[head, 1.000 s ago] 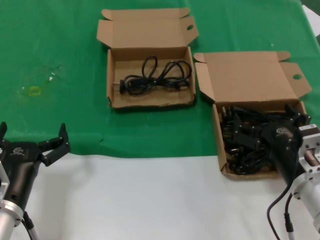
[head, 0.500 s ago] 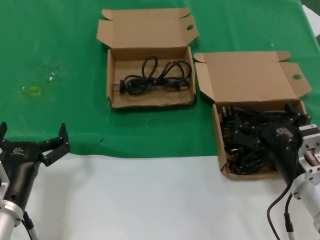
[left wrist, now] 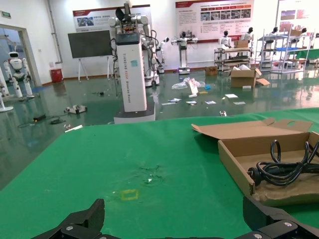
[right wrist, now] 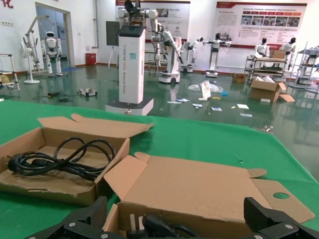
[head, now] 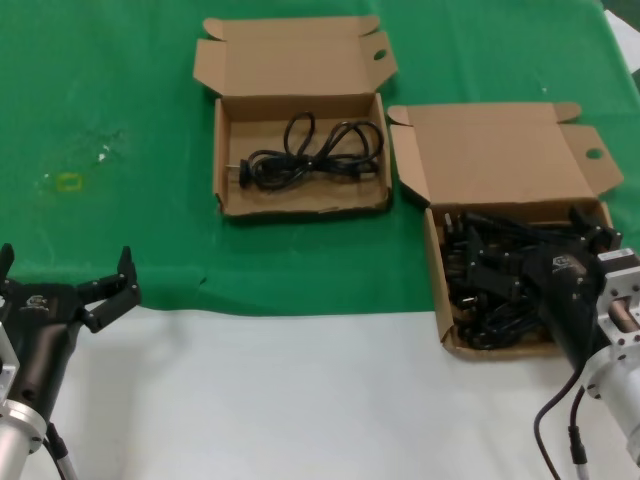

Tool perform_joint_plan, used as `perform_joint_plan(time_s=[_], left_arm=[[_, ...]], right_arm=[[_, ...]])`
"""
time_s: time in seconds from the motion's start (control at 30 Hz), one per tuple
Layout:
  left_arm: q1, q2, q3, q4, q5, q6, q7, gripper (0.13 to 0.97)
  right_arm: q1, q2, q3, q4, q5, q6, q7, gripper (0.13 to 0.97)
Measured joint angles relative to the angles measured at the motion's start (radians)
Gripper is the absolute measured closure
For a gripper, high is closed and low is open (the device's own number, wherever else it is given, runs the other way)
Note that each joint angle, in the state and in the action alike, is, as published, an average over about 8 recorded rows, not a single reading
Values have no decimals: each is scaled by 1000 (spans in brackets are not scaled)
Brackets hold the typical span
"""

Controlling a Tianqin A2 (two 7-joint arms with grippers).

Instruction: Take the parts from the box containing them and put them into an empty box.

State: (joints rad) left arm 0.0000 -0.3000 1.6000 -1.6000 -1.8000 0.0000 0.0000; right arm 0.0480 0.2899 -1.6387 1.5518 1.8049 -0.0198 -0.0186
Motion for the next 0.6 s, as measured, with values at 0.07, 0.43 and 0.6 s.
perform_joint_plan(time_s=[0.07,0.43,0.6], left_arm=[[0,0,0,0,0,0,0,132],[0,0,0,0,0,0,0,132],[0,0,0,0,0,0,0,132]], right_arm=[[0,0,0,0,0,0,0,129],[0,0,0,0,0,0,0,129],[0,0,0,0,0,0,0,129]])
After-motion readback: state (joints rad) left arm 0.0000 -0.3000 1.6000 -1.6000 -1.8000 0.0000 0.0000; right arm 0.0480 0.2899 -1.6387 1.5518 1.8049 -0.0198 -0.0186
